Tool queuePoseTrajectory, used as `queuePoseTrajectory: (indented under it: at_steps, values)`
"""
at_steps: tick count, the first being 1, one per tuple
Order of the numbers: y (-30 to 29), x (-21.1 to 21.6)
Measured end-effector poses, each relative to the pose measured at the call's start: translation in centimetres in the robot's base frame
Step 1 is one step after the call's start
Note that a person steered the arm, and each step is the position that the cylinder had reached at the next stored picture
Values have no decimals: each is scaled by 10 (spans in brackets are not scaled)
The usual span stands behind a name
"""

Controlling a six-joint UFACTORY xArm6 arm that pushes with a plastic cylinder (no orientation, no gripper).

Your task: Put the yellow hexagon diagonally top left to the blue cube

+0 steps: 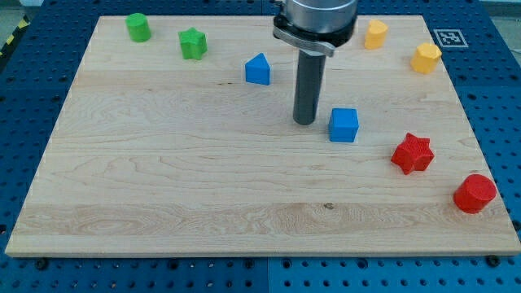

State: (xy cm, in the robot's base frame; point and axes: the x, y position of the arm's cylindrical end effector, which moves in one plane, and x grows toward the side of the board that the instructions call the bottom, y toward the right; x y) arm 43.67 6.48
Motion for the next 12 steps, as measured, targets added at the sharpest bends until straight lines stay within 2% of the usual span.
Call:
queuePoseTrajectory:
  at_steps: [3,4,5,7,8,9,10,12]
  values:
    - [33,-6]
    - [19,-43]
    - [33,-74]
    - [199,-73]
    - [270,-88]
    - [275,-123]
    - [252,-130]
    - [149,-79]
